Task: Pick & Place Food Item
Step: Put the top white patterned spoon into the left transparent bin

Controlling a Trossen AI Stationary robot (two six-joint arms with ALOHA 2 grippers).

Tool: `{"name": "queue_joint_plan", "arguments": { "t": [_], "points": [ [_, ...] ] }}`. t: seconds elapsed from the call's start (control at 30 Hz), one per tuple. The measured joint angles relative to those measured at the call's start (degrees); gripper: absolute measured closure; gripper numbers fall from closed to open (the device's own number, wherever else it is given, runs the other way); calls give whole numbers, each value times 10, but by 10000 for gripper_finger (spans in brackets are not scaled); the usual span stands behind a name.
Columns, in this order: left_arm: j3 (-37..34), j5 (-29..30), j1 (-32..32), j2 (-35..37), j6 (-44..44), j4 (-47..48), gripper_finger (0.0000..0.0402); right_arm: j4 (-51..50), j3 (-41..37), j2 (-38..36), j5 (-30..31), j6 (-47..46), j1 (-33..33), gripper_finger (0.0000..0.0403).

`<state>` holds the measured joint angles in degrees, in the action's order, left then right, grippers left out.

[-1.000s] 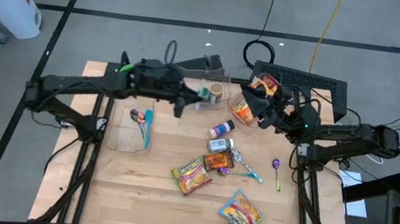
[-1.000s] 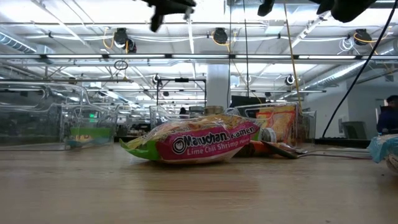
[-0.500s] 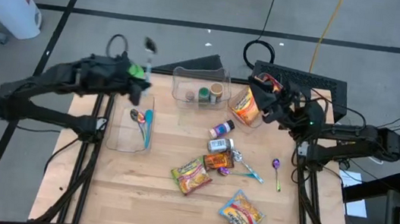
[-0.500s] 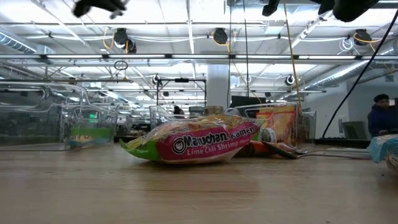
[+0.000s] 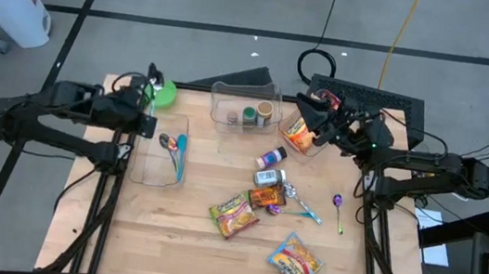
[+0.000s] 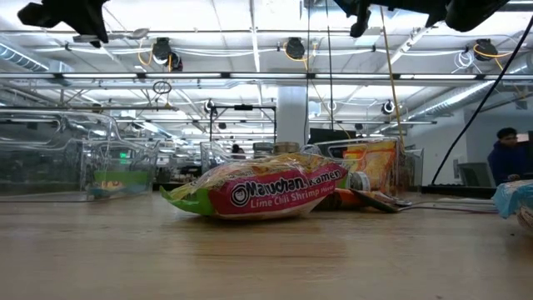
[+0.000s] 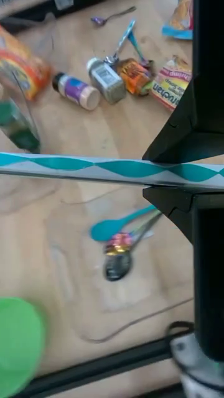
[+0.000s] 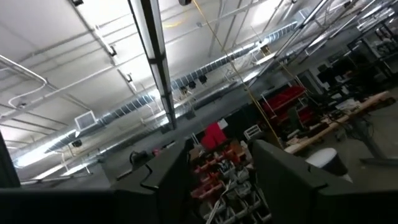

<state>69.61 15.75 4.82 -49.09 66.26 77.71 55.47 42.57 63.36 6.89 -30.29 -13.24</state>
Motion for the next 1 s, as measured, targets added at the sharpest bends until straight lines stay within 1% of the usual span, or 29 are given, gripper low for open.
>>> {"name": "queue_joint_plan", "arguments": {
  "t": [0.07,0.2,0.37,0.63,0.77,0.9,1.0],
  "points": [
    [-7,-8,-13,-8,42,1,356,-9,0,0,-27,-4,-3,228],
    [-36,-18,-38,-26,123,-2,356,-15,0,0,-104,-4,-12,231],
    [-84,-34,-55,-56,186,-41,356,-22,0,-1,-186,-29,-24,232],
    [-150,-96,-56,-107,229,-114,356,-69,0,-1,-285,-81,-45,232],
    [-176,-128,-56,-126,236,-122,356,-90,0,-1,-325,-98,-55,232],
    [-212,-166,-44,-133,239,-128,356,-94,0,-1,-348,-110,-59,232],
    [-245,-190,-27,-133,231,-165,356,-95,0,-1,-355,-110,-59,232]
  ]
}}
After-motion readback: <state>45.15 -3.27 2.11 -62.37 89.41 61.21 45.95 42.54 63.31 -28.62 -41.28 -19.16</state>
